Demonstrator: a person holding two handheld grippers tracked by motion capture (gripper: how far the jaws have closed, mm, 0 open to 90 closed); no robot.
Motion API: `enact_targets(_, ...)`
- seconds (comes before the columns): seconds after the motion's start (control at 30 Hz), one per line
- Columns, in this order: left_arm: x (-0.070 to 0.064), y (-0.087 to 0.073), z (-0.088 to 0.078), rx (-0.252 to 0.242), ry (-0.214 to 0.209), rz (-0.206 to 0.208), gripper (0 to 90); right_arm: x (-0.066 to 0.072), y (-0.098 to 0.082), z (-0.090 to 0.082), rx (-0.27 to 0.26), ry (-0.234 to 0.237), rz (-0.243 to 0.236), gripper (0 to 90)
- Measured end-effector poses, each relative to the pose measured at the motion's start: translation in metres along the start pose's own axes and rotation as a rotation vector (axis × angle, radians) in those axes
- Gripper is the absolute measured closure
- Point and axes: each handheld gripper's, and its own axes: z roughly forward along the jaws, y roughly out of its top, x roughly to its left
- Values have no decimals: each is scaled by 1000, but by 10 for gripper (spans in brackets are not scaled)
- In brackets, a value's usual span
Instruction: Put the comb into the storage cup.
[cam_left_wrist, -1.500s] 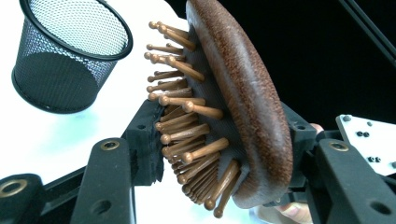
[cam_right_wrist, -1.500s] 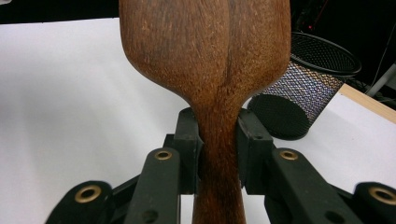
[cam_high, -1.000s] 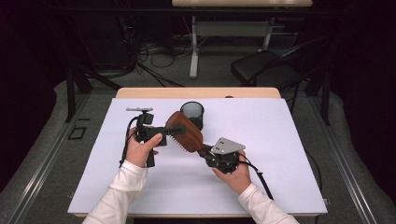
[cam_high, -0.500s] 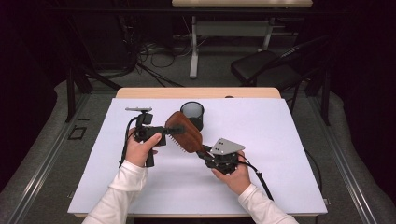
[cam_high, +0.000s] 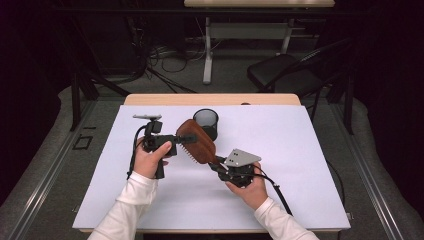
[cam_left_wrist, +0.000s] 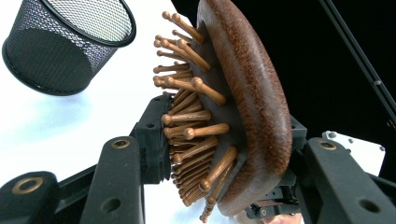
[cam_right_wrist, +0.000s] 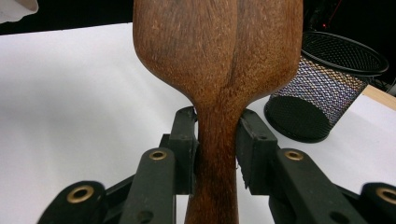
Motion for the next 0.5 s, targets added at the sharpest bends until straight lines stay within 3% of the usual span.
enact_targets(0.5,1,1,-1,-4,-3,-9,511,2,0,2,0,8,6,689)
